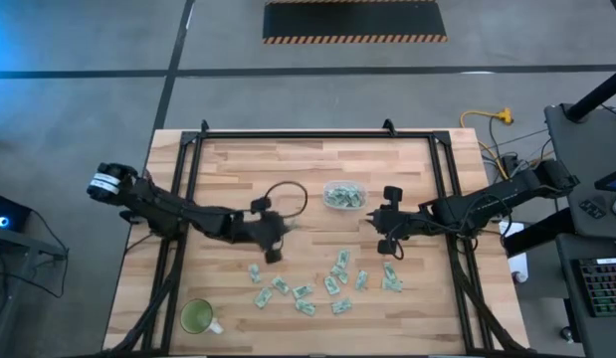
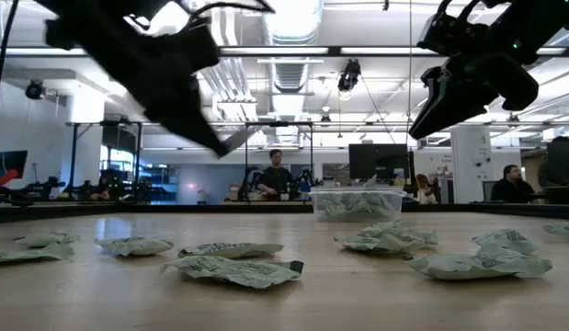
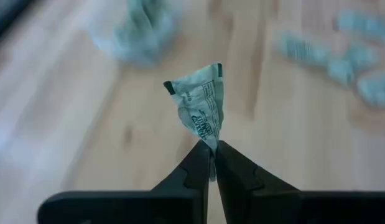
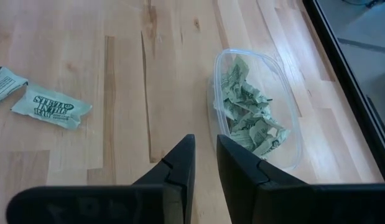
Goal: Pick and place Stevia / Truvia into bins
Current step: Put the stevia packet into the transparent bin
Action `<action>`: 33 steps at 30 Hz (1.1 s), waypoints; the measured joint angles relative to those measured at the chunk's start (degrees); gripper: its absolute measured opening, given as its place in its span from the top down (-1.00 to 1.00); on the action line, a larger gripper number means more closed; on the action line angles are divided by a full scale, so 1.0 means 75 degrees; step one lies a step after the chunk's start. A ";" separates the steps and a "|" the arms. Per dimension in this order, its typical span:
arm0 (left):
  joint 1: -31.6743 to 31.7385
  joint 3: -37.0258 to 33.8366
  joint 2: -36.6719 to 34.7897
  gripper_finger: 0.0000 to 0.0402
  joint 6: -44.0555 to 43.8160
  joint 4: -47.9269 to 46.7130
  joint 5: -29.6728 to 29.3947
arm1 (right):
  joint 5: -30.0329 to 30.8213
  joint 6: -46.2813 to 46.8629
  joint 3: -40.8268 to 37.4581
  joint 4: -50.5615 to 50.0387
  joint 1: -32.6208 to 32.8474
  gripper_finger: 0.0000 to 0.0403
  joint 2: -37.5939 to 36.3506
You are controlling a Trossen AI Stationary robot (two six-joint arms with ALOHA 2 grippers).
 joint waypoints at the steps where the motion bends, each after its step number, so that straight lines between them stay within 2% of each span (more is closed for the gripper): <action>1: 0.0139 0.0000 0.0000 0.96 0.0202 0.0331 0.0000 | 0.0000 0.0002 0.0000 0.0000 0.0000 0.72 0.0000; 7: 0.0954 0.0202 0.0317 0.96 0.1063 0.1695 0.0073 | 0.0000 -0.0046 0.0000 0.0012 -0.0001 0.72 0.0000; 11: 0.1502 0.0485 0.0951 0.96 0.1295 0.2404 0.0618 | 0.0003 -0.0099 -0.0003 0.0061 -0.0003 0.72 0.0000; 16: 0.2076 0.1289 0.1899 0.96 0.1365 0.2467 0.1240 | 0.0000 -0.0096 -0.0035 0.0040 -0.0003 0.72 0.0000; 22: 0.2659 0.2554 0.2924 0.96 0.1482 0.1741 0.2166 | 0.0000 -0.0096 -0.0055 0.0057 -0.0003 0.72 0.0000; 27: 0.2995 0.3618 0.3664 0.96 0.1487 0.0742 0.2215 | 0.0000 -0.0096 -0.0075 0.0058 -0.0003 0.72 0.0000; 33: 0.3221 0.4132 0.3923 0.96 0.1487 0.0192 0.2219 | 0.0000 -0.0096 -0.0122 0.0059 -0.0005 0.72 0.0000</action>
